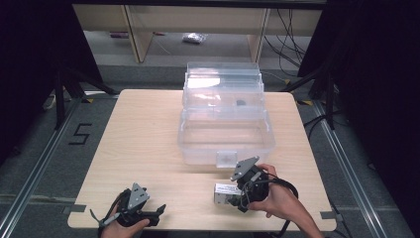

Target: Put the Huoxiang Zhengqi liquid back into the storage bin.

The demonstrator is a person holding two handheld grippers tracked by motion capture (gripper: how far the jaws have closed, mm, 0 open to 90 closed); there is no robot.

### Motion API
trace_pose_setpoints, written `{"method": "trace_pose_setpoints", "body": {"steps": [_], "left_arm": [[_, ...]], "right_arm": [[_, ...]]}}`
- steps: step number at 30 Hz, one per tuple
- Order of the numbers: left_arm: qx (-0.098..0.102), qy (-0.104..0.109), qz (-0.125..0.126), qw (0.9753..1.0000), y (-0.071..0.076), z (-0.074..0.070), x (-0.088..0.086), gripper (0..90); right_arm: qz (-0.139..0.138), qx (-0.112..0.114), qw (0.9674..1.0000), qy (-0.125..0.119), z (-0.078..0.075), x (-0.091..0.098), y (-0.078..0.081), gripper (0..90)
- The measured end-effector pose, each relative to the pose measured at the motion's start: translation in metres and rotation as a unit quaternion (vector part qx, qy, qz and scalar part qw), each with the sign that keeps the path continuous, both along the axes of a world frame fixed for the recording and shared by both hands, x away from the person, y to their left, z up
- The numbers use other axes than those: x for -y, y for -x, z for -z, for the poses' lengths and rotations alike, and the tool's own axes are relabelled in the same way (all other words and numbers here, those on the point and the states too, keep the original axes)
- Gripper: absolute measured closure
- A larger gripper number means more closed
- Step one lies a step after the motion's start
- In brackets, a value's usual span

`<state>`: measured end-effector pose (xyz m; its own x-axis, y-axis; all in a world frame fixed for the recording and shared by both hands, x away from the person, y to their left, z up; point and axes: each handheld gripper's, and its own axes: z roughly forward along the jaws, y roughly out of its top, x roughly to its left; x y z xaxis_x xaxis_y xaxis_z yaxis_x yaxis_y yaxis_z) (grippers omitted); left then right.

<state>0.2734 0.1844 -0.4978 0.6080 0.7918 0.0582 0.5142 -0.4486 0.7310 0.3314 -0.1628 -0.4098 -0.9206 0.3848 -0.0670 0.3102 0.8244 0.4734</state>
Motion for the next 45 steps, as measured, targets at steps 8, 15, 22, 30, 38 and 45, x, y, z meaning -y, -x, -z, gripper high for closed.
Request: {"method": "trace_pose_setpoints", "body": {"steps": [8,15,22,30,38,45], "left_arm": [[0.005,0.020,-0.011,0.9997,0.000,0.002,0.003,14.9],[0.000,-0.001,0.001,1.0000,0.000,-0.001,0.000,15.0],[0.001,-0.003,0.001,1.0000,0.000,-0.001,-0.001,14.9],[0.001,-0.002,0.000,1.0000,0.000,-0.001,0.000,15.0],[0.001,-0.001,0.000,1.0000,0.000,-0.001,-0.001,14.9],[0.001,-0.004,0.002,1.0000,0.000,-0.001,-0.001,15.0]], "right_arm": [[-0.008,-0.010,0.9995,0.027,0.005,-0.007,-0.004,21.2],[-0.013,-0.025,0.9981,0.055,0.013,-0.009,-0.013,23.5],[-0.018,-0.035,0.9967,0.071,0.018,-0.010,-0.016,27.5],[-0.032,-0.048,0.9945,0.087,0.025,-0.011,-0.018,32.1],[-0.011,-0.063,0.9925,0.104,0.027,-0.013,-0.016,37.4],[-0.033,-0.056,0.9926,0.102,0.031,-0.012,-0.020,40.1]]}}
